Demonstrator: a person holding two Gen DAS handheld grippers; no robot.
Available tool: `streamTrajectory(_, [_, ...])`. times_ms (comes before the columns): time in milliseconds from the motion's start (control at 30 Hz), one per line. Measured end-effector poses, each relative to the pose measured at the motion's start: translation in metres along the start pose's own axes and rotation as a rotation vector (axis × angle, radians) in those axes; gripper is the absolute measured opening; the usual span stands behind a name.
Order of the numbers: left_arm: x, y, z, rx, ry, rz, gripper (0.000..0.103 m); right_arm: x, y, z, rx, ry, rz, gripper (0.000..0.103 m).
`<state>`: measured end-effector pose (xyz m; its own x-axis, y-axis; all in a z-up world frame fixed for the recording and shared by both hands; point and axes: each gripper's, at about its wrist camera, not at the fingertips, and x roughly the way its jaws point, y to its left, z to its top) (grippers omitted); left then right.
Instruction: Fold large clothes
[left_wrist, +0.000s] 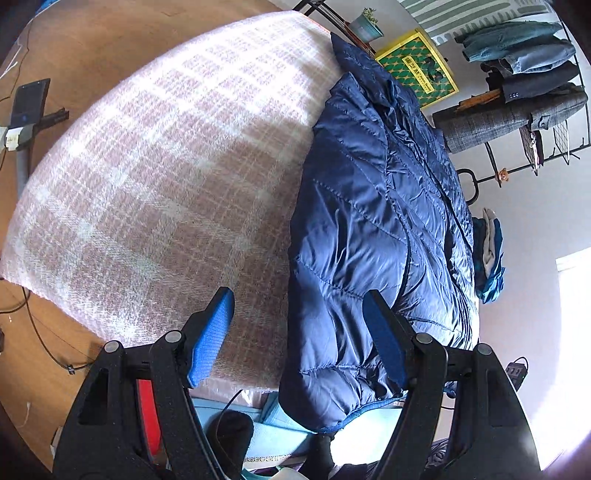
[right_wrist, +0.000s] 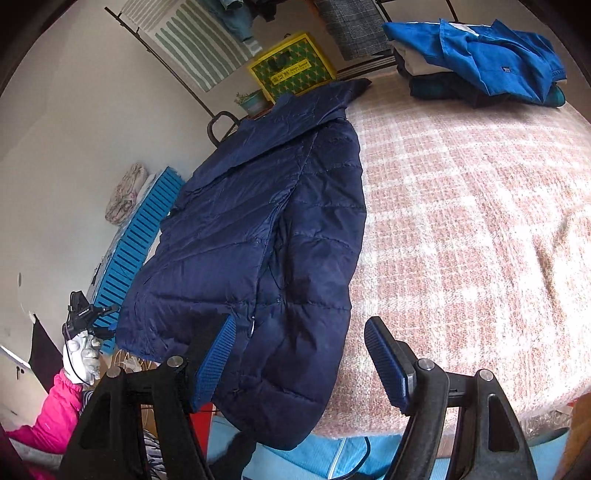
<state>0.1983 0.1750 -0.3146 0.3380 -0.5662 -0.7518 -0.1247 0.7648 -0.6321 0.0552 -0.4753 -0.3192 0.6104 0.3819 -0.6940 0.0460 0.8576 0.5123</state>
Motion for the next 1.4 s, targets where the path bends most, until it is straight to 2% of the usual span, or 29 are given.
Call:
streamTrajectory(100, [0.012, 0.003, -0.007, -0.015, 0.027, -0.014, 0.074, 0.009, 0.005, -0.005, -0.014, 0.027, 0.009, 0.075])
streamTrajectory(200, [0.015, -0.006, -0.013, 0.028, 0.028, -0.008, 0.072, 0.021, 0.009, -0.01, -0.023, 0.064, 0.018, 0.075])
streamTrajectory(267, [0.018, -0.011, -0.016, 0.048, 0.055, -0.034, 0.061, 0.029, 0.01, -0.016, -0.021, 0.093, 0.025, 0.075])
streamTrajectory(367, [0.025, -0.023, -0.027, 0.105, 0.096, -0.024, 0.047, 0.035, 0.016, -0.021, -0.04, 0.113, 0.037, 0.074])
streamTrajectory(400, [0.029, -0.027, -0.031, 0.127, 0.112, -0.023, 0.039, 0.036, 0.018, -0.021, -0.047, 0.118, 0.049, 0.072])
streamTrajectory(467, [0.03, -0.036, -0.035, 0.173, 0.11, 0.005, 0.023, 0.04, 0.02, -0.02, -0.04, 0.134, 0.085, 0.052])
streamTrajectory(500, [0.029, -0.041, -0.035, 0.19, 0.1, 0.017, 0.014, 0.042, 0.021, -0.02, -0.038, 0.147, 0.091, 0.033])
streamTrajectory(533, [0.026, -0.044, -0.035, 0.194, 0.09, 0.011, 0.009, 0.044, 0.023, -0.019, -0.037, 0.158, 0.095, 0.026])
streamTrajectory(633, [0.013, -0.051, -0.029, 0.18, 0.057, -0.034, 0.006, 0.034, 0.028, -0.017, -0.041, 0.125, 0.125, 0.01])
streamTrajectory(733, [-0.006, -0.064, -0.02, 0.184, 0.016, -0.067, 0.005, 0.015, 0.035, -0.006, -0.029, 0.056, 0.175, 0.006])
streamTrajectory(1067, [-0.067, -0.131, 0.029, 0.221, -0.158, -0.138, 0.004, -0.038, 0.068, 0.055, -0.048, -0.165, 0.243, 0.003])
streamTrajectory(1233, [-0.074, -0.164, 0.059, 0.252, -0.212, -0.129, 0.004, -0.041, 0.083, 0.09, -0.07, -0.215, 0.221, 0.003])
streamTrajectory(1400, [-0.063, -0.184, 0.097, 0.258, -0.241, -0.135, 0.004, -0.035, 0.089, 0.133, -0.076, -0.238, 0.173, 0.002])
